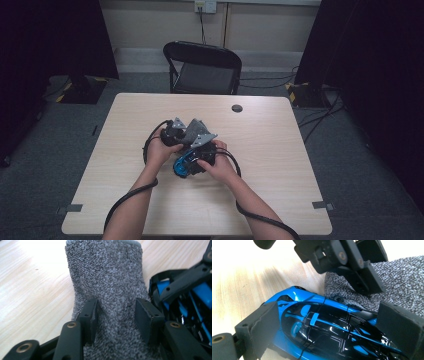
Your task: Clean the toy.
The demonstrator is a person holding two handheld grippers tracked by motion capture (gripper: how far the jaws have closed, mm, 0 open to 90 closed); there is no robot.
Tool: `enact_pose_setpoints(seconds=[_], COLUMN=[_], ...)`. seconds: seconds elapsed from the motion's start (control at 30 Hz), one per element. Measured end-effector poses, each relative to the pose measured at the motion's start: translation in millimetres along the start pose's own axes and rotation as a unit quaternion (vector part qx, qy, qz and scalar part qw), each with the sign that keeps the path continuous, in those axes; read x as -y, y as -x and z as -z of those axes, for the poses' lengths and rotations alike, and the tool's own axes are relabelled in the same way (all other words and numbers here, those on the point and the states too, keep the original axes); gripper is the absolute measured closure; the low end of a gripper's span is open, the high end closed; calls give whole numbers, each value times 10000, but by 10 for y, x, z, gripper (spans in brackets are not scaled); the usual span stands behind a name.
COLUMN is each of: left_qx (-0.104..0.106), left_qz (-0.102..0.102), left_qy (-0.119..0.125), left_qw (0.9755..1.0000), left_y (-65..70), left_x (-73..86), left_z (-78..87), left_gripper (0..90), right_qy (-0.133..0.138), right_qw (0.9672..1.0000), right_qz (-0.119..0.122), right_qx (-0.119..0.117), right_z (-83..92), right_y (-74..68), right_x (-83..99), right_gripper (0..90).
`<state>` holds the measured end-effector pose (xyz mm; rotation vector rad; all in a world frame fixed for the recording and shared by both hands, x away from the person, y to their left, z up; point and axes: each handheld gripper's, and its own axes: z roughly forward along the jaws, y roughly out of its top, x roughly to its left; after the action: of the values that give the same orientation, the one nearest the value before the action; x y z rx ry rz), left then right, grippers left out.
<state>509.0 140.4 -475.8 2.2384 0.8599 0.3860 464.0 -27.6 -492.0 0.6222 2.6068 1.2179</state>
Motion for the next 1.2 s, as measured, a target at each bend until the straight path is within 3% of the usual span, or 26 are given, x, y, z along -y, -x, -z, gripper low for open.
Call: enact_pose_setpoints(seconds=[0.1, 0.23, 0.43, 0.67, 1.1, 1.2], left_qx=[3, 52, 200, 350, 413, 396], left_qz=[181, 165, 91, -199, -180, -213], left_qy=[16, 8, 76, -79, -193, -331], left_qw=[9998, 9998, 9997, 9992, 9988, 9984], left_y=[5, 21, 63, 59, 30, 20], left_x=[6, 7, 36, 49, 187, 208], left_z=[-47, -114, -159, -81, 125, 173], left_gripper=[525, 512, 654, 721, 737, 738], right_qy=[3, 5, 32, 14, -2, -29], right_qw=[10000, 10000, 10000, 10000, 10000, 10000], right_qz=[2, 4, 10, 2, 8, 20], right_qx=[1, 2, 2, -3, 4, 1], right_z=[0, 0, -1, 0, -2, -5], right_y=[0, 1, 2, 2, -3, -7], right_x=[1, 0, 7, 4, -2, -11], right_gripper=[44, 44, 45, 44, 44, 45])
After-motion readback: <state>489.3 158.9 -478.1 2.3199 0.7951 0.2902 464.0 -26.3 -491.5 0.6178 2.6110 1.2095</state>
